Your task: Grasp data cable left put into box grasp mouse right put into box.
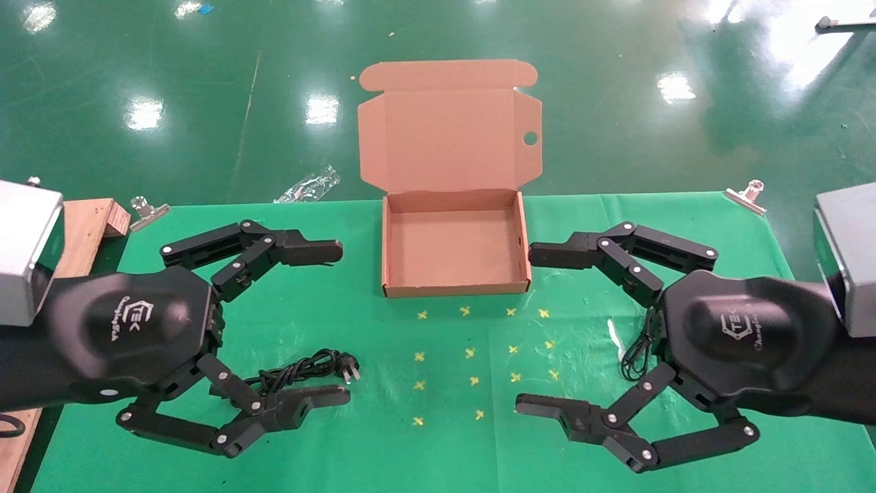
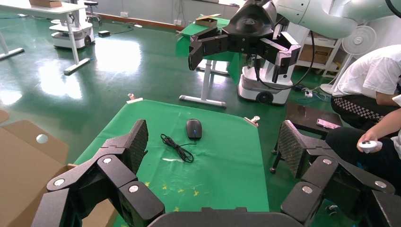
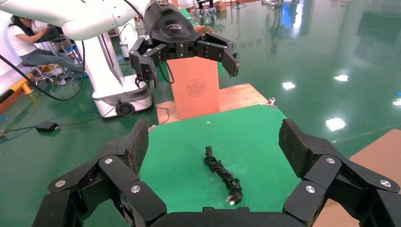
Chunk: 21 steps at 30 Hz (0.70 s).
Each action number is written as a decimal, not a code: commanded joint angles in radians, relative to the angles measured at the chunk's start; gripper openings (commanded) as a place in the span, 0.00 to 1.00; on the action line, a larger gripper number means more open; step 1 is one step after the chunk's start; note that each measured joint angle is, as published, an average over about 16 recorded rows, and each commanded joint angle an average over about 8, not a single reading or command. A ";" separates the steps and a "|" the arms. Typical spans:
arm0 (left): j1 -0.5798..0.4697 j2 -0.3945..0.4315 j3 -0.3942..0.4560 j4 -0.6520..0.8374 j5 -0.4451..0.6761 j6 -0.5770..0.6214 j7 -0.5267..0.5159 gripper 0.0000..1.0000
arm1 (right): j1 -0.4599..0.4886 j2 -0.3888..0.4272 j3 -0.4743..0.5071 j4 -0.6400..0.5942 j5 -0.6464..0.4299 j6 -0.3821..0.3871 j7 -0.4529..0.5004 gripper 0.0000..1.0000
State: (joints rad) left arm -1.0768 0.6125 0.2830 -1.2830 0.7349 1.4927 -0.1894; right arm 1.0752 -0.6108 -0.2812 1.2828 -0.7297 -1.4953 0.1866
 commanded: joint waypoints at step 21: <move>0.000 0.000 0.000 0.000 0.000 0.000 0.000 1.00 | 0.000 0.000 0.000 0.000 0.000 0.000 0.000 1.00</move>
State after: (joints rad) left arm -1.0768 0.6125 0.2830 -1.2830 0.7349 1.4927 -0.1894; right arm 1.0752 -0.6108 -0.2812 1.2828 -0.7297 -1.4953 0.1865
